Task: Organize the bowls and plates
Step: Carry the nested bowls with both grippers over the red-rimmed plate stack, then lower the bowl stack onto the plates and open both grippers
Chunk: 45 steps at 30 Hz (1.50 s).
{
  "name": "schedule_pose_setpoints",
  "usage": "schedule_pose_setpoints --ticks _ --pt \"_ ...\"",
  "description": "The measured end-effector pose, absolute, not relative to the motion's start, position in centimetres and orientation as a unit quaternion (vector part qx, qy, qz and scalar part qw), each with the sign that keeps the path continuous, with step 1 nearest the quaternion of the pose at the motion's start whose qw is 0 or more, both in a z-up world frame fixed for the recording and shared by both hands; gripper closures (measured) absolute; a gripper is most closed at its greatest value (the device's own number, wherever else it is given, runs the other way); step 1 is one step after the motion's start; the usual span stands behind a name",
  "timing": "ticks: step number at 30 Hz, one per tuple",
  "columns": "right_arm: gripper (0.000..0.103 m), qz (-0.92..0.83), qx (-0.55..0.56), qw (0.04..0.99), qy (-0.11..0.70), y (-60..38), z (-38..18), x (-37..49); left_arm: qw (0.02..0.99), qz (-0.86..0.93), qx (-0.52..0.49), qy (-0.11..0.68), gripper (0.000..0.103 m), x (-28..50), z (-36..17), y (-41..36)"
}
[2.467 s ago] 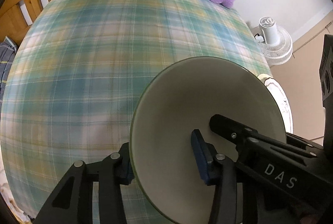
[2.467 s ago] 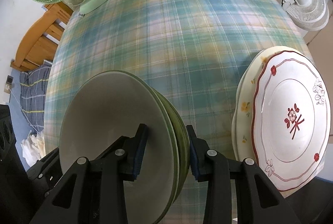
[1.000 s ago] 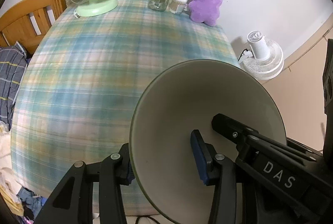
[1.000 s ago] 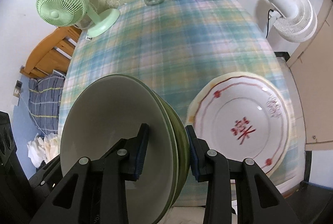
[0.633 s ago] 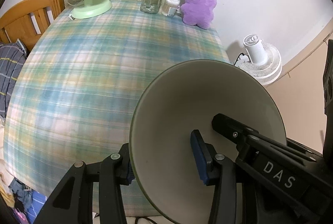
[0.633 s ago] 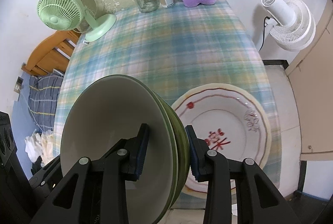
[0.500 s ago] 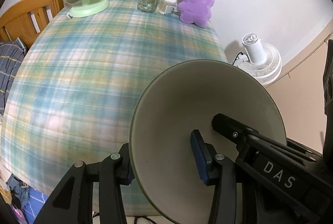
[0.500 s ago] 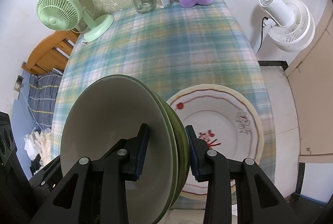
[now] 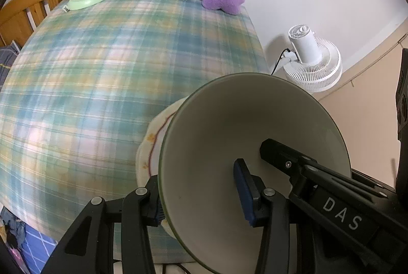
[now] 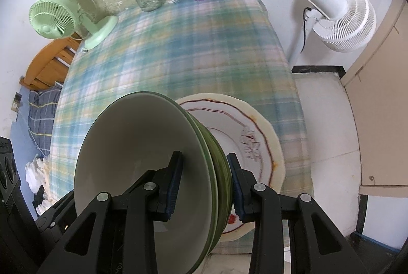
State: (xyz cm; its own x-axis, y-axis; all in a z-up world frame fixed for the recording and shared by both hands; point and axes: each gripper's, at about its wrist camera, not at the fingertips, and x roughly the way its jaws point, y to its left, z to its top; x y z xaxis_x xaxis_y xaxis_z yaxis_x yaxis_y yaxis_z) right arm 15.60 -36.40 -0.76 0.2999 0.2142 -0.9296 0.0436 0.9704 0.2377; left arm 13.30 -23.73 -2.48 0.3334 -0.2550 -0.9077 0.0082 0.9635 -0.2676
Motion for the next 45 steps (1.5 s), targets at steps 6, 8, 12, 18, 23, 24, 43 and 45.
schedule_pose_setpoints --ticks 6,8,12,18,23,24,43,45 --pt "0.064 0.049 0.113 0.789 0.602 -37.7 -1.9 16.3 0.799 -0.083 -0.107 0.586 0.058 14.2 -3.6 -24.7" --pt "0.064 0.048 0.112 0.786 0.606 -38.0 -2.2 16.5 0.795 -0.085 -0.108 0.592 0.058 14.4 -3.9 -24.9" --pt "0.064 0.041 0.113 0.779 0.615 -38.4 -3.0 16.9 0.786 -0.089 -0.103 0.603 0.058 14.8 -4.7 -25.5" --pt "0.064 0.034 0.119 0.769 0.627 -39.1 -4.0 17.4 0.777 -0.089 -0.1 0.615 0.058 15.4 -5.5 -26.1" --pt "0.064 0.037 0.123 0.768 0.628 -39.2 -4.4 17.7 0.781 -0.082 -0.097 0.612 0.059 15.5 -5.5 -26.1" --pt "0.064 0.038 0.123 0.768 0.627 -39.2 -4.4 17.8 0.781 -0.08 -0.096 0.611 0.059 15.6 -5.5 -26.0" --pt "0.045 0.026 0.136 0.782 0.607 -39.7 -4.8 16.3 0.791 -0.047 -0.077 0.605 0.022 14.0 -5.9 -24.9" --pt "0.041 0.016 0.136 0.784 0.605 -39.9 -4.7 15.8 0.794 -0.044 -0.07 0.602 0.019 13.6 -5.6 -24.7"
